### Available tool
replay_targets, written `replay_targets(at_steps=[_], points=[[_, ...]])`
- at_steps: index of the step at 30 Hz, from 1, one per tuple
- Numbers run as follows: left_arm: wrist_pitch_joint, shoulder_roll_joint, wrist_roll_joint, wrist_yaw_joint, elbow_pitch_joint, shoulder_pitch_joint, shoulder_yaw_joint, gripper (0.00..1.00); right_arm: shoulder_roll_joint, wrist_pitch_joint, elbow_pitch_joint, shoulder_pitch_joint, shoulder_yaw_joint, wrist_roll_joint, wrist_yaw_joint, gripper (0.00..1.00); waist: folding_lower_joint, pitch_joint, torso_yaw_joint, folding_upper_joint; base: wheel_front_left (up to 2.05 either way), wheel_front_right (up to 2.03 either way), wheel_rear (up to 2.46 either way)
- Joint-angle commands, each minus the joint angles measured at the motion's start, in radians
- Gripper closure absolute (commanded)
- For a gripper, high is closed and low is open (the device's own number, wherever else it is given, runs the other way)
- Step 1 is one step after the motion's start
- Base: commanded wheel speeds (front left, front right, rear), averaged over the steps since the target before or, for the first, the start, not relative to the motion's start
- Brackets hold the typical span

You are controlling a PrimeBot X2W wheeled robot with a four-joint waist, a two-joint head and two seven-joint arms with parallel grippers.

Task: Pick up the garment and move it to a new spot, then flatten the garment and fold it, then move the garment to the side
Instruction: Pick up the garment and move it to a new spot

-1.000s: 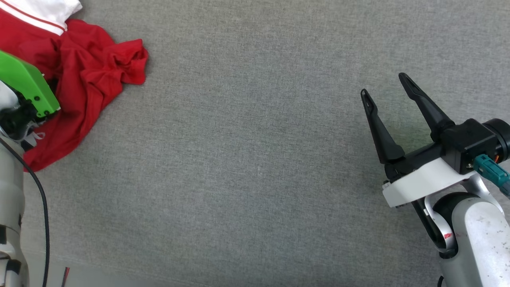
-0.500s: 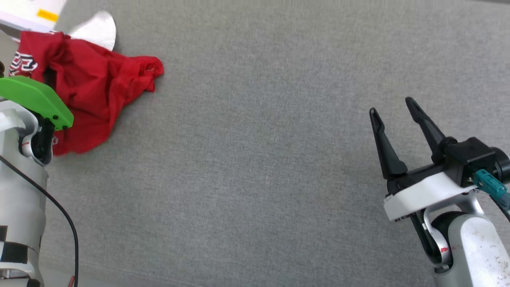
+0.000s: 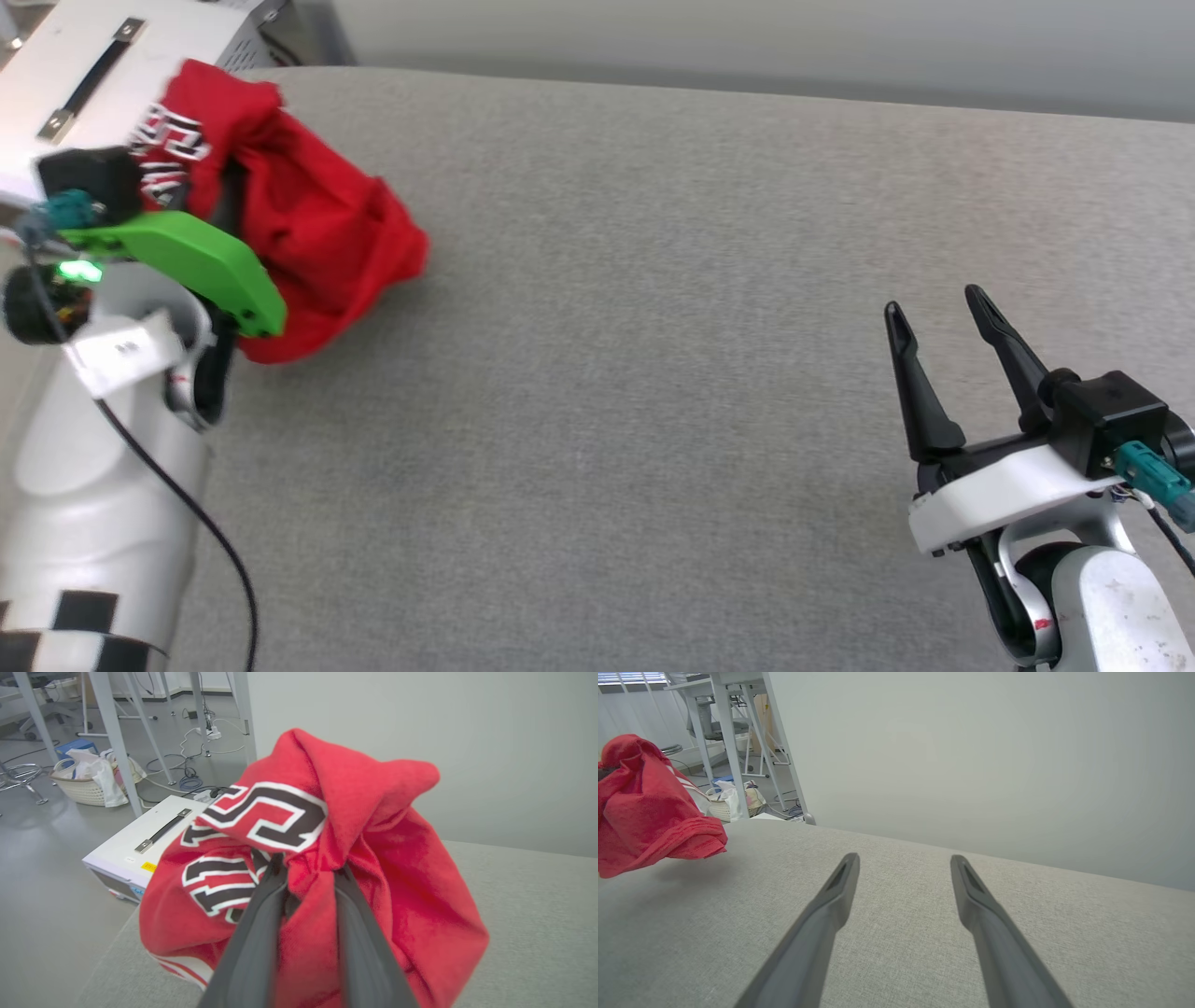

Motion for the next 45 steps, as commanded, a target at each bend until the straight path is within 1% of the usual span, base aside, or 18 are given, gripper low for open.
replay_targets(at_steps=[1, 5, 9, 13, 16, 18, 22, 27, 28, 29, 30, 33, 37, 40, 43, 45], points=[[0.009, -0.019, 0.006, 0.004, -0.033, 0.034, -0.011, 1.00, 0.001, -0.006, -0.001, 0.015, -0.009, -0.005, -0.001, 0.00, 0.0001, -0.048, -0.073, 0.0000, 0.00, 0.00, 0.00], [0.050, -0.068, 0.007, 0.000, -0.126, 0.100, -0.065, 1.00, 0.007, -0.006, -0.002, 0.039, -0.040, -0.006, -0.001, 0.00, 0.0001, -0.064, -0.124, 0.0000, 0.00, 0.00, 0.00], [0.095, -0.131, 0.013, -0.013, -0.226, 0.159, -0.152, 1.00, 0.012, -0.002, -0.013, 0.062, -0.075, -0.004, -0.001, 0.00, 0.0001, -0.064, -0.167, 0.0000, 0.00, 0.00, 0.00], [0.136, -0.194, 0.016, -0.027, -0.308, 0.205, -0.261, 1.00, 0.017, 0.003, -0.028, 0.071, -0.099, 0.002, -0.001, 0.00, 0.0001, -0.040, -0.203, 0.0000, 0.00, 0.00, 0.00], [0.168, -0.240, 0.015, -0.034, -0.346, 0.244, -0.367, 1.00, 0.020, 0.003, -0.035, 0.071, -0.100, 0.008, -0.001, 0.00, 0.0001, -0.014, -0.223, 0.0000, 0.00, 0.00, 0.00], [0.191, -0.259, 0.008, -0.036, -0.355, 0.270, -0.433, 1.00, 0.021, 0.002, -0.036, 0.071, -0.100, 0.013, -0.001, 0.00, 0.0001, 0.004, -0.229, 0.0000, 0.00, 0.00, 0.00], [0.208, -0.274, -0.010, -0.038, -0.355, 0.305, -0.524, 1.00, 0.022, -0.004, -0.032, 0.064, -0.099, 0.018, -0.001, 0.00, 0.0001, 0.036, -0.230, 0.0000, 0.00, 0.00, 0.00], [0.193, -0.270, -0.033, -0.038, -0.350, 0.319, -0.575, 1.00, 0.023, -0.013, -0.021, 0.054, -0.094, 0.027, -0.001, 0.00, 0.0001, 0.052, -0.219, 0.0000, 0.00, 0.00, 0.00], [0.185, -0.268, -0.033, -0.038, -0.349, 0.317, -0.584, 0.59, 0.023, -0.015, -0.018, 0.053, -0.095, 0.029, -0.001, 0.00, 0.0001, 0.050, -0.213, 0.0000, 0.00, 0.00, 0.00], [0.179, -0.265, -0.034, -0.038, -0.348, 0.318, -0.592, 0.09, 0.023, -0.016, -0.014, 0.052, -0.094, 0.030, -0.001, 0.00, 0.0001, 0.047, -0.209, 0.0000, 0.00, 0.00, 0.00], [0.167, -0.263, -0.031, -0.038, -0.350, 0.316, -0.592, 0.00, 0.023, -0.016, -0.011, 0.051, -0.093, 0.030, -0.001, 0.00, 0.0001, 0.041, -0.205, 0.0000, 0.00, 0.00, 0.00], [0.119, -0.256, -0.012, -0.030, -0.367, 0.310, -0.586, 0.00, 0.023, -0.017, -0.005, 0.053, -0.095, 0.028, -0.001, 0.00, 0.0001, 0.017, -0.188, 0.0000, 0.00, 0.00, 0.00], [0.081, -0.245, 0.017, 0.008, -0.408, 0.315, -0.579, 0.00, 0.023, -0.012, -0.001, 0.062, -0.095, 0.023, -0.001, 0.00, 0.0001, -0.023, -0.165, 0.0000, 0.00, 0.00, 0.00], [0.044, -0.236, 0.031, 0.039, -0.450, 0.325, -0.563, 0.00, 0.023, -0.006, 0.000, 0.070, -0.097, 0.021, -0.001, 0.00, 0.0001, -0.052, -0.148, 0.0000, 0.00, 0.00, 0.00], [-0.011, -0.229, 0.027, 0.089, -0.495, 0.350, -0.519, 0.00, 0.023, 0.002, -0.003, 0.084, -0.098, 0.019, -0.001, 0.00, 0.0001, -0.076, -0.130, 0.0000, 0.00, 0.00, 0.00], [-0.048, -0.224, 0.017, 0.113, -0.513, 0.367, -0.489, 0.00, 0.023, 0.008, -0.004, 0.094, -0.100, 0.018, -0.001, 0.00, 0.0001, -0.088, -0.120, 0.0000, 0.00, 0.00, 0.00]])
